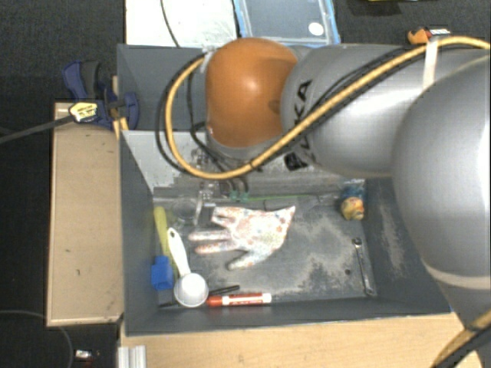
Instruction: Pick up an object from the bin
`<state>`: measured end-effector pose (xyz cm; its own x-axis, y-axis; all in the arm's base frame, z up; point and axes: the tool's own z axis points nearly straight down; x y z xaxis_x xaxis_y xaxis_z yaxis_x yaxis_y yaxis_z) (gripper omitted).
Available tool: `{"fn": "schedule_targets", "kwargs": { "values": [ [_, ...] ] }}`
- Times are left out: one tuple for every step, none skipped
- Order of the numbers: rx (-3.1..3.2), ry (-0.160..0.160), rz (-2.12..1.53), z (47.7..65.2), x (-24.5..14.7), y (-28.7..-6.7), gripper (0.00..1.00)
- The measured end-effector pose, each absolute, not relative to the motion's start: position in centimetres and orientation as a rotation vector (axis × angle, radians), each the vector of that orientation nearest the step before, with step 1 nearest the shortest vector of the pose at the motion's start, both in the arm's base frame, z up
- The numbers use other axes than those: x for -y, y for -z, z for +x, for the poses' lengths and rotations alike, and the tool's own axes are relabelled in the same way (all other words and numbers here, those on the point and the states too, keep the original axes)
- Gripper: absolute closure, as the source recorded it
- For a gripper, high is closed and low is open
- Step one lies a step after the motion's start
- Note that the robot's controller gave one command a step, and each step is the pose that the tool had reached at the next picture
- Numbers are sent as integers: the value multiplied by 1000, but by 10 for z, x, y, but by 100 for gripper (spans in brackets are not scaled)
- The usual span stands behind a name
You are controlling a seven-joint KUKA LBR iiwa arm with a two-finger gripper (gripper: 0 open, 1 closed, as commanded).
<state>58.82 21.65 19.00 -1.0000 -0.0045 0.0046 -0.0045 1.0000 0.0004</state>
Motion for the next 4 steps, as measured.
{"fn": "schedule_targets", "kwargs": {
  "values": [
    [3145, 3, -1, 590, -215, -195, 0],
    [3145, 3, 130, 572, -169, -114, 0],
    [3147, 8, 170, 563, -138, -113, 0],
    [3135, -3, 193, 539, -79, -99, 0]
  ]
}}
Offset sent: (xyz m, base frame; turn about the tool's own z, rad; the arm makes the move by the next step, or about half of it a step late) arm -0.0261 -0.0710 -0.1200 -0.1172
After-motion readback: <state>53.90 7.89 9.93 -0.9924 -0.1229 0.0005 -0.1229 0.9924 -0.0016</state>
